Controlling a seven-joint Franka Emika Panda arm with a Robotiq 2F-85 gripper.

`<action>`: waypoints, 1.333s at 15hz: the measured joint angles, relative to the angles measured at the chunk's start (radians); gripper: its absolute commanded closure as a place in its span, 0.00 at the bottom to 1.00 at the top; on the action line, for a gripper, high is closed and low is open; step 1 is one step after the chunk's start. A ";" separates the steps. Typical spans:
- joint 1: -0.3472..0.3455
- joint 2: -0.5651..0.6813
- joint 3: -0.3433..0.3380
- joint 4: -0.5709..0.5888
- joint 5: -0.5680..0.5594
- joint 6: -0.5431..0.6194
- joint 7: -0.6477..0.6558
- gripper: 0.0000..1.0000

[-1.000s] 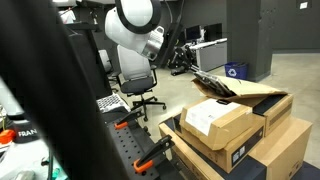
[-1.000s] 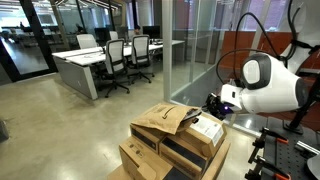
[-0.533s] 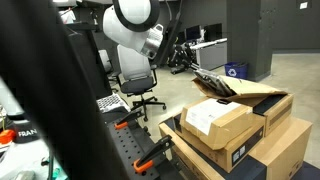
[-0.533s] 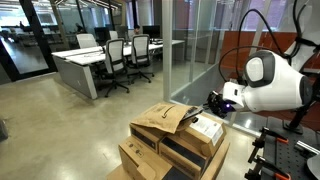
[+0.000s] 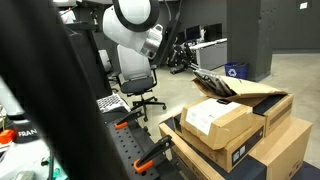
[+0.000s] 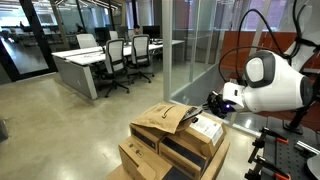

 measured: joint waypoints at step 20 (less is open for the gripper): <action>0.020 0.016 0.000 0.046 0.003 -0.006 0.000 1.00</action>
